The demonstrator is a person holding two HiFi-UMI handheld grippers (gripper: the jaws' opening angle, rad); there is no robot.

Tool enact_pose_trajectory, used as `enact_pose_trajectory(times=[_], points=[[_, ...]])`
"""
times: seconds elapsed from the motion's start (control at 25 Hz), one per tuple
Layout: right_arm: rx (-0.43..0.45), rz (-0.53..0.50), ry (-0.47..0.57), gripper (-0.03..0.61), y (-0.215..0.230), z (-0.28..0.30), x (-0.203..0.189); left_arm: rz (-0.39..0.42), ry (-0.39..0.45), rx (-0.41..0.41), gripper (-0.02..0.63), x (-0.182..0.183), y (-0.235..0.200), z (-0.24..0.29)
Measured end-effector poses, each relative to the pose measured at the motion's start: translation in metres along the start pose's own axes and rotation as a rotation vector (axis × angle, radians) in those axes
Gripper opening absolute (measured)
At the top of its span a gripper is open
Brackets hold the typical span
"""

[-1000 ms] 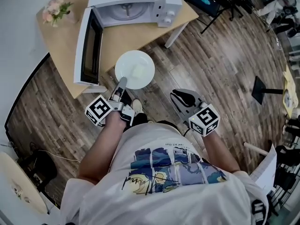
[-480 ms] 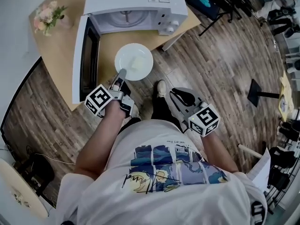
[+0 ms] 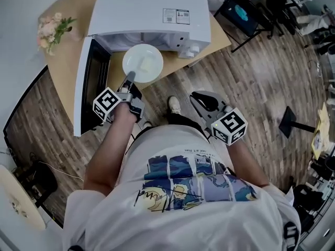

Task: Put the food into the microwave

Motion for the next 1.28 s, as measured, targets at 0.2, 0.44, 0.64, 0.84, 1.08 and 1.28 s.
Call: enact_pose_trajectory(times=[0.2, 0.44, 0.64, 0.84, 1.08, 1.28], points=[[0.038, -0.007, 0.001, 0.026, 0.047, -0.002, 0.012, 0.001, 0.068, 0.021, 0.015, 0.013, 0.008, 0.045], [0.089, -0.004, -0.022, 0.026, 0.087, -0.003, 0.013, -0.031, 0.12, 0.039, 0.015, 0.027, 0.01, 0.09], [0.107, -0.011, -0.039, 0.026, 0.12, -0.01, 0.015, -0.042, 0.166, 0.065, 0.015, 0.036, 0.008, 0.124], [0.116, -0.019, -0.04, 0.025, 0.147, -0.015, 0.02, -0.045, 0.205, 0.093, 0.015, 0.047, 0.005, 0.15], [0.13, -0.016, -0.046, 0.024, 0.166, -0.019, 0.019, -0.047, 0.234, 0.14, 0.017, 0.054, -0.001, 0.166], [0.133, -0.01, -0.046, 0.025, 0.179, -0.022, 0.019, -0.042, 0.254, 0.175, 0.017, 0.059, -0.007, 0.176]])
Point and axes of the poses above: the fingertips, and each gripper's own axes: z forward along the fingers, y to its right, x out of its top, the point moved 3 cm from there along -z, backward along the fingers, and after that the axes turned 6 degrees about x, right-handed, at the moved point
